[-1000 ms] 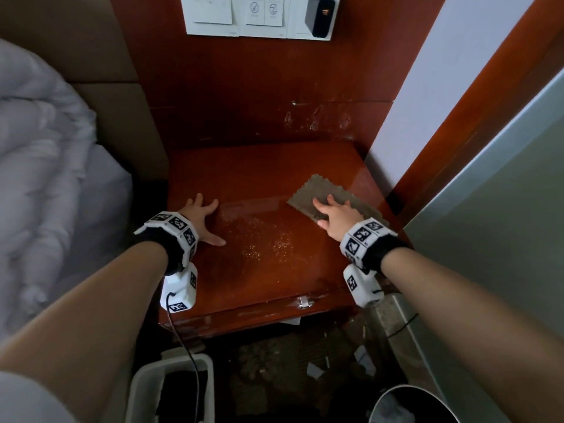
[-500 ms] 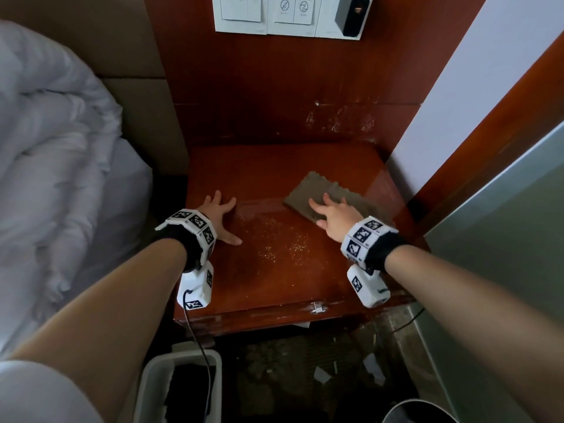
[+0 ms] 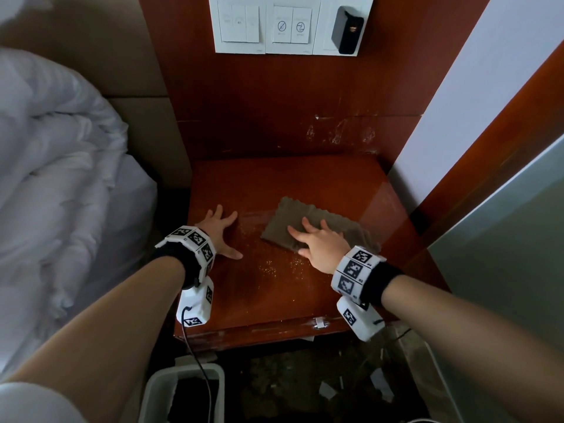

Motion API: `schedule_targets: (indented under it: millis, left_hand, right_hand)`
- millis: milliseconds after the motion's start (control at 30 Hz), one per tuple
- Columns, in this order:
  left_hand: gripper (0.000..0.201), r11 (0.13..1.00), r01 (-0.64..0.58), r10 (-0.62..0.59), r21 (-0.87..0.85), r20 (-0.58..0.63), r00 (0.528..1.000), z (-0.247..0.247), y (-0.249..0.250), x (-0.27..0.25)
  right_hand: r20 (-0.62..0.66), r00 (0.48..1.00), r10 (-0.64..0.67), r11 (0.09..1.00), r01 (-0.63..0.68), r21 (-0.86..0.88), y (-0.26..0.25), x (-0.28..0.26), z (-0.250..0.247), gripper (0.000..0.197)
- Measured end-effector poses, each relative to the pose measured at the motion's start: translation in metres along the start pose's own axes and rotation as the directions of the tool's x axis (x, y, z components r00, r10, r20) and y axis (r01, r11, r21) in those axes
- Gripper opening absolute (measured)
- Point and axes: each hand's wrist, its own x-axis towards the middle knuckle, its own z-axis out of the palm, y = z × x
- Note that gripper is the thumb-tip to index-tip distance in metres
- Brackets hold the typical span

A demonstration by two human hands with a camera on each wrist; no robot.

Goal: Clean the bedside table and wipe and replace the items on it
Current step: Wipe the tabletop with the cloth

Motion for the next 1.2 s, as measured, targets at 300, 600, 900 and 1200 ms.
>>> schedule_targets:
  millis: [300, 600, 900, 1200]
  left_hand:
    - [0.110, 1.000, 0.004, -0.004, -0.016, 0.006, 1.000, 0.000, 0.001, -0.002]
    - [0.110, 1.000, 0.002, -0.002, 0.004, 0.024, 1.000, -0.003, 0.002, -0.001]
    - [0.111, 1.000, 0.008, -0.008, -0.018, 0.021, 1.000, -0.002, 0.002, -0.002]
    - [0.111, 1.000, -0.009, 0.009, -0.028, 0.006, 1.000, 0.000, 0.000, -0.003]
  right_hand:
    - [-0.013, 1.000, 0.023, 0.999, -0.022, 0.033, -0.004, 0.053, -0.027, 0.057]
    - [0.034, 0.999, 0.006, 1.000, -0.006, 0.006, -0.007, 0.060, -0.039, 0.060]
    - [0.062, 0.988, -0.144, 0.986, 0.148, -0.072, -0.014, 0.008, -0.009, 0.058]
    - [0.101, 0.978, -0.184, 0.979, 0.191, -0.067, -0.015, 0.001, -0.011, 0.058]
